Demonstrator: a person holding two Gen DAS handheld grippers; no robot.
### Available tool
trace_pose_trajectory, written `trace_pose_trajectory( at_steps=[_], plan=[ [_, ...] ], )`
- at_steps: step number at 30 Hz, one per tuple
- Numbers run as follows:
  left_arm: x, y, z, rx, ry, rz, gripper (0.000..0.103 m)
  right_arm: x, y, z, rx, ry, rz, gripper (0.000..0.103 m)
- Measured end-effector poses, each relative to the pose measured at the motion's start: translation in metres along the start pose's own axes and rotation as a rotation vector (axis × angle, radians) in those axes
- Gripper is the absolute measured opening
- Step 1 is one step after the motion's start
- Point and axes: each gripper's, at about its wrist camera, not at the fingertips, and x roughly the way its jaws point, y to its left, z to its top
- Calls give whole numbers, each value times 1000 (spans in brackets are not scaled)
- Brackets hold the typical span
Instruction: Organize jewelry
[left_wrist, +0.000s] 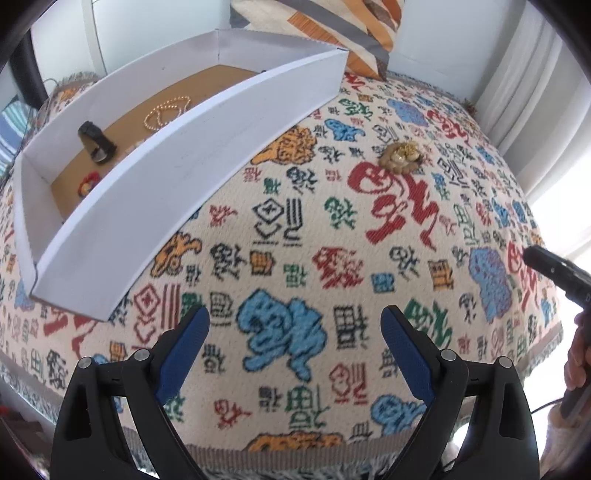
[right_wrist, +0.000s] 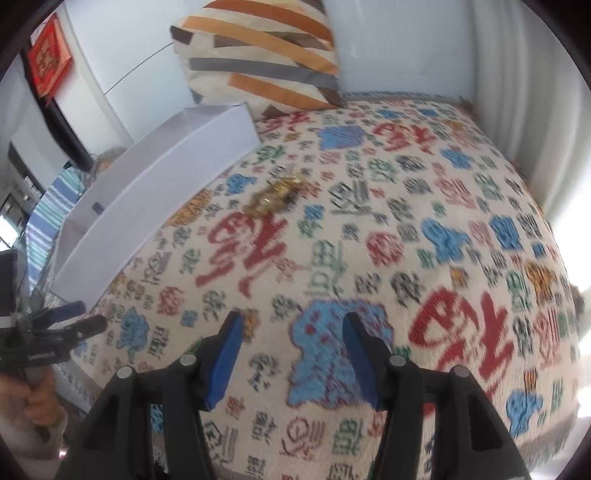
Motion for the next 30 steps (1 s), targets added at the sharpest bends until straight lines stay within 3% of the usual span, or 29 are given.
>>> trace_pose_trajectory(
  at_steps=[5, 9, 16, 19, 20, 23, 24, 30],
  plan=[
    [12, -9, 7, 6, 22, -9, 95, 39, -1, 58, 3, 45, 104, 57],
    [24, -8, 8, -11, 46, -9, 95, 101, -29, 105, 168, 104, 167, 56],
    [37, 4, 13, -50, 68, 3, 95, 181, -39, 146, 294, 172, 158, 34],
    [43, 6, 15, -61, 76, 8, 95, 186, -29, 156, 262, 149, 105, 30],
    [45, 5, 15, -61, 80, 8, 95, 188, -26, 158, 252, 150, 90, 24],
    [55, 2, 18, -56, 100, 5, 95, 193, -14, 161, 175, 143, 38, 22],
    [58, 0, 19, -53, 106, 3, 95, 193, -14, 162, 162, 137, 32, 11],
    [75, -10, 28, -34, 130, -8, 95, 154, -26, 152, 193, 27, 107, 10]
  ],
)
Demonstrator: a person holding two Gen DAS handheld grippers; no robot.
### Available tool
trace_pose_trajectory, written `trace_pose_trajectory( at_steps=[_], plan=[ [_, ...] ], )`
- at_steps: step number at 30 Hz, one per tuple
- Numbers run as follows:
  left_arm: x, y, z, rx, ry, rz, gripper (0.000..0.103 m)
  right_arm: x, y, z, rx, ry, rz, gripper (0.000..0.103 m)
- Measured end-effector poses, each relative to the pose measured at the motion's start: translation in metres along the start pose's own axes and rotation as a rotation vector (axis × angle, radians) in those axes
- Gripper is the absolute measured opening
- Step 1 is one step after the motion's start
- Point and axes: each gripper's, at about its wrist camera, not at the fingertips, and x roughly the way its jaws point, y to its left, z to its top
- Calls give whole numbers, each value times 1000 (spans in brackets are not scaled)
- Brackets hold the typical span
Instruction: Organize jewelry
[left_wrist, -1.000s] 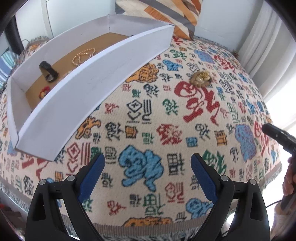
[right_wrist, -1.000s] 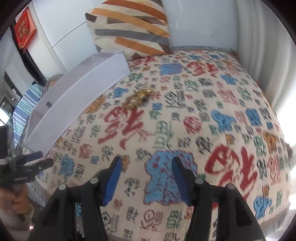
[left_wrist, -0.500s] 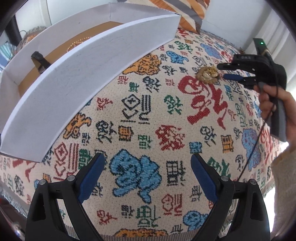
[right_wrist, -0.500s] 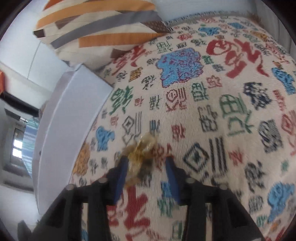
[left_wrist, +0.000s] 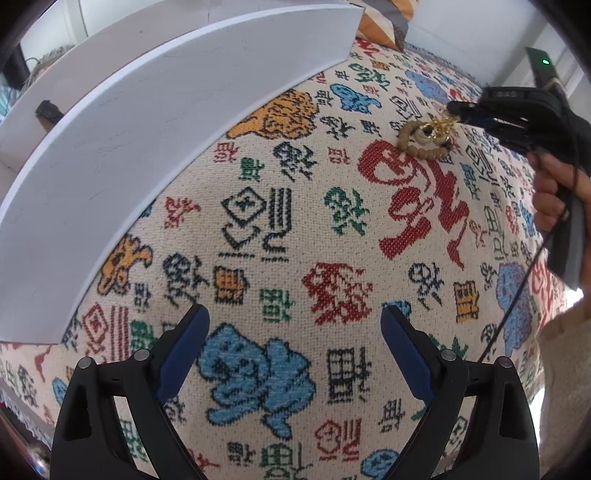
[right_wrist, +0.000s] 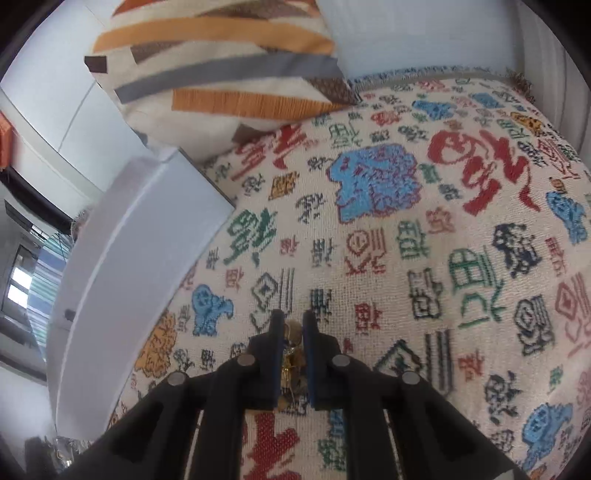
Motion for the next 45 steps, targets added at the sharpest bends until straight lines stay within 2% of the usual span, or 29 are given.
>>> trace_pose_trajectory(
  at_steps=[4, 7, 12, 15, 17, 18, 22, 24, 25, 27, 28, 30, 32, 37, 41, 43, 45],
  plan=[
    [12, -10, 15, 4, 9, -11, 95, -25, -19, -6, 53, -39, 31, 10],
    [21, -17, 31, 8, 9, -8, 95, -42, -32, -16, 74, -65, 23, 6],
    [35, -31, 66, -15, -7, -12, 95, -60, -62, -48, 88, -78, -100, 6],
    [43, -41, 89, -32, -35, -15, 95, -62, -66, -58, 46, -73, -122, 10],
    [48, -49, 104, -49, -56, -1, 94, -63, -64, -59, 34, -89, -97, 28],
    [52, -56, 113, -49, -70, 2, 94, -63, -62, -57, 35, -100, -81, 41],
    [62, -85, 132, 18, -118, 53, 94, -50, -45, -35, -4, -137, -58, 43],
    [70, -98, 134, 84, -140, 105, 94, -30, -33, -24, -71, -113, -94, 43],
    [79, -104, 134, 128, -142, 188, 96, -18, -29, -20, -98, -92, -120, 43],
    [80, -102, 132, 144, -170, 211, 98, 5, -26, -20, -139, -28, -171, 43],
    [79, -98, 131, 147, -168, 232, 98, 7, -26, -22, -159, -54, -186, 43],
    [76, -89, 129, 152, -164, 282, 98, 7, -24, -27, -202, -43, -268, 43],
    [74, -78, 123, 149, -159, 316, 98, 5, -26, -35, -221, -40, -307, 43],
    [63, -47, 96, 133, -115, 309, 98, -10, -28, -59, -248, -35, -362, 43],
    [49, -28, 58, 119, -76, 266, 98, -28, -32, -84, -253, -22, -378, 43],
    [41, -20, 36, 128, -62, 246, 98, -37, -32, -94, -243, -4, -372, 43],
    [37, -14, 23, 113, -48, 213, 99, -46, -33, -98, -218, -2, -324, 43]
  ],
)
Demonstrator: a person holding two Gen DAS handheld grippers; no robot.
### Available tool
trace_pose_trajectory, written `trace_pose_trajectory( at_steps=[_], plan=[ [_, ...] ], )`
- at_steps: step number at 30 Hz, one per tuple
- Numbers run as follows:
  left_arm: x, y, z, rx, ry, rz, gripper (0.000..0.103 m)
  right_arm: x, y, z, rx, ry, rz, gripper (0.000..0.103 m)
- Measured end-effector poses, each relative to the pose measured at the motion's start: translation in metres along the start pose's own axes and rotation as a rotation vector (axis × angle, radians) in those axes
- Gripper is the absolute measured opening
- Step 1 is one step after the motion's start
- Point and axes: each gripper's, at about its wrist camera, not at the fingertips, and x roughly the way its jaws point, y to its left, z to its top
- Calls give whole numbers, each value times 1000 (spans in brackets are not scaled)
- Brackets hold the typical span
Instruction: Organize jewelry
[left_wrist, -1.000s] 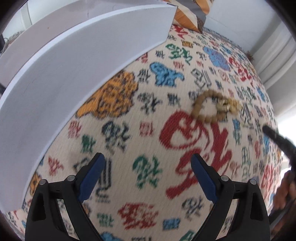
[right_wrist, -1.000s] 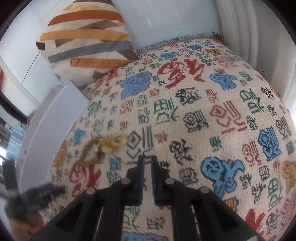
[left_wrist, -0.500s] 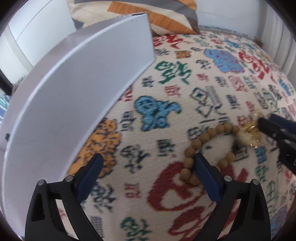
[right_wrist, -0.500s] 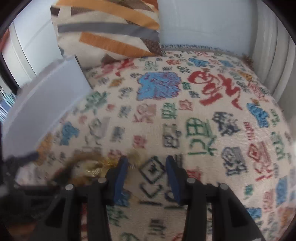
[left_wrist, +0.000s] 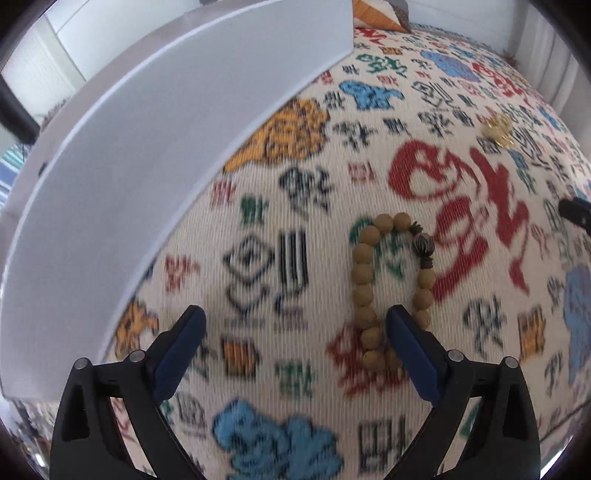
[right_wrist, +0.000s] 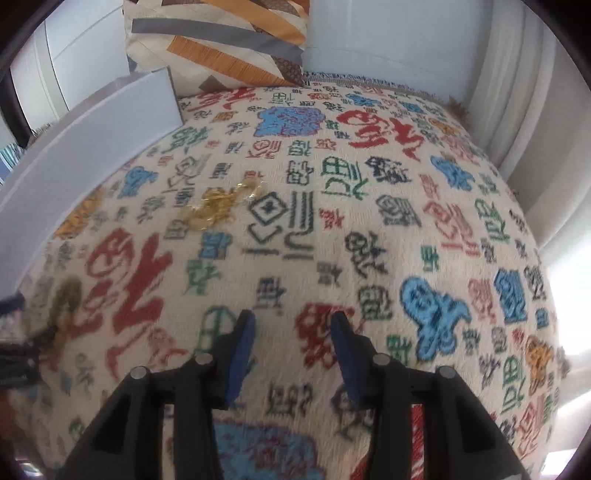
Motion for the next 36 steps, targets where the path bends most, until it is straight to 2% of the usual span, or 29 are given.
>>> trace_pose_trajectory(
  at_steps=[2, 3, 6, 9, 11, 13, 14, 17, 19, 20, 22, 25, 26, 27, 28, 32, 36],
  plan=[
    [-2, 6, -8, -32, 18, -48, 98, -6, -2, 9, 59, -35, 142, 43],
    [-2, 7, -11, -45, 21, -65, 98, -6, -2, 15, 82, -40, 183, 43],
    [-7, 5, -20, -49, 19, -72, 98, 9, 15, 48, 99, -50, 239, 43],
    [-15, 1, -28, -50, 27, -92, 98, 36, 47, 81, 37, -80, 179, 43],
    [-22, 3, -34, -51, 24, -101, 98, 53, 65, 86, -28, -39, 90, 42],
    [-36, 12, -45, -49, 12, -109, 98, 53, 68, 83, -44, -42, 39, 31],
    [-41, 17, -49, -50, 7, -112, 98, 47, 69, 77, -60, -34, 20, 30],
    [-50, 31, -56, -64, -3, -131, 98, 28, 63, 52, -92, -8, 45, 29],
    [-56, 38, -61, -69, -8, -145, 98, 17, 56, 27, -111, 48, 64, 18],
    [-58, 42, -64, -69, -9, -151, 98, 10, 50, 10, -106, 65, 87, 18],
    [-62, 48, -70, -71, -9, -162, 98, -13, 41, -27, -144, 71, 72, 18],
    [-63, 55, -73, -77, -3, -176, 98, -42, 23, -64, -89, 106, 123, 18],
    [-64, 56, -75, -78, -2, -182, 98, -50, 18, -70, -67, 97, 143, 21],
    [-64, 58, -76, -81, 3, -196, 98, -61, 10, -77, -37, 79, 165, 32],
    [-62, 57, -73, -84, 7, -211, 98, -67, 6, -80, -21, 68, 173, 38],
    [-58, 46, -60, -84, 30, -276, 98, -89, -9, -82, 52, 2, 203, 38],
    [-61, 24, -52, -52, 46, -295, 98, -81, -1, -74, 75, 16, 243, 38]
  ],
)
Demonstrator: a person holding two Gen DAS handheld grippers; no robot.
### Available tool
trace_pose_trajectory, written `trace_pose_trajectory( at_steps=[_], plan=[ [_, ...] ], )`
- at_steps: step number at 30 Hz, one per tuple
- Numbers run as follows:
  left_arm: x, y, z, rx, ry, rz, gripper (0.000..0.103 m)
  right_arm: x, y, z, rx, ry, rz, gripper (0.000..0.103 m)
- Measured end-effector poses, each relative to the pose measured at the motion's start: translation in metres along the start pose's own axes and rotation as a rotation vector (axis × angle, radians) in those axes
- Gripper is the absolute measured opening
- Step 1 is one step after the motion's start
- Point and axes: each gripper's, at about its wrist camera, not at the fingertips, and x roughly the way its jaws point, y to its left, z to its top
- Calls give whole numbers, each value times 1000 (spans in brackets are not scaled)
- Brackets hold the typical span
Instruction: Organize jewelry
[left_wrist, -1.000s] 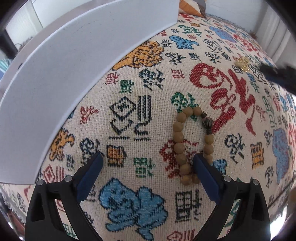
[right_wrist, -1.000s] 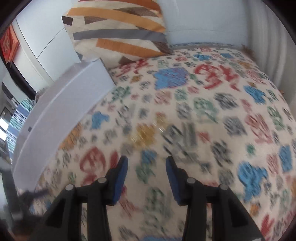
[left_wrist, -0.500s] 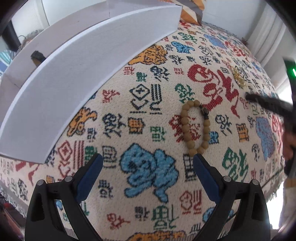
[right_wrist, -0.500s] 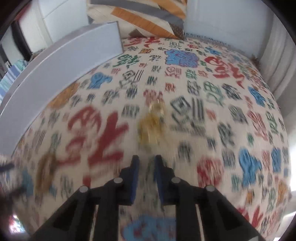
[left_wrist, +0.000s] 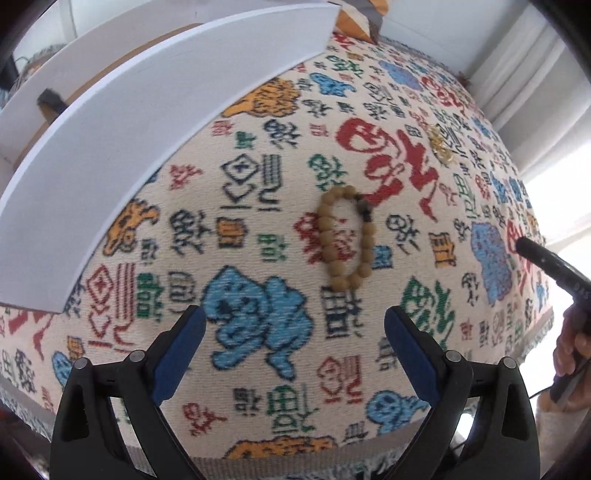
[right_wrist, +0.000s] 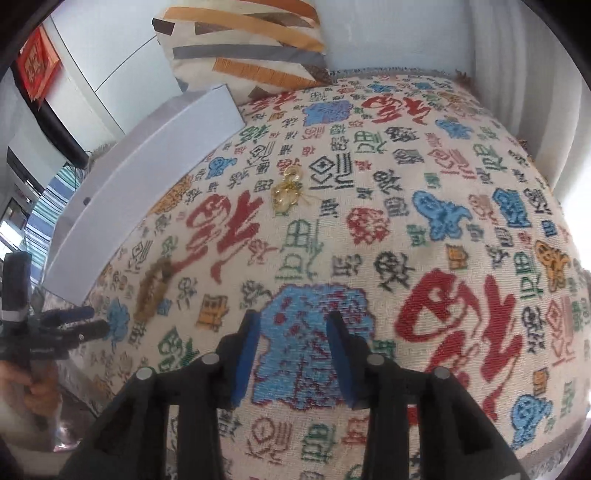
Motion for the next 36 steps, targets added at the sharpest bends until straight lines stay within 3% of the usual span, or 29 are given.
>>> trace_pose_trajectory(
  at_steps=[4, 6, 9, 13, 16, 20, 22, 24, 29, 30, 31, 33, 36],
  plan=[
    [-6, -37, 7, 91, -57, 2, 93, 13, 10, 13, -7, 19, 24, 38],
    [-2, -52, 13, 130, -67, -11, 81, 14, 13, 19, -4, 14, 37, 38],
    [18, -69, 24, 176, -37, 13, 71, 11, 11, 24, 15, 4, 51, 38],
    [51, -69, 40, 144, 26, 56, 52, 7, 3, 43, 35, 4, 104, 38],
    [62, -67, 47, 104, 28, 64, 51, 15, -11, 70, 59, 44, 152, 38],
    [65, -68, 52, 82, 24, 71, 47, 52, -27, 111, 134, 133, 144, 38],
    [65, -66, 53, 77, 12, 77, 23, 77, -24, 130, 146, 172, 136, 38],
    [65, -62, 55, 60, 12, 71, 11, 95, -16, 140, 133, 197, 121, 38],
    [65, -42, 62, -9, 24, -32, 10, 132, 26, 146, -36, 241, -58, 38],
    [63, -38, 63, -29, 30, -66, 10, 131, 29, 146, -57, 234, -83, 30],
    [61, -29, 64, -65, 43, -123, 10, 131, 30, 145, -60, 236, -99, 12],
    [55, -18, 65, -119, 57, -201, 10, 121, 25, 146, -28, 208, -69, 6],
    [37, -2, 67, -185, 48, -312, 10, 94, 22, 145, -17, 144, -26, 6]
  ],
)
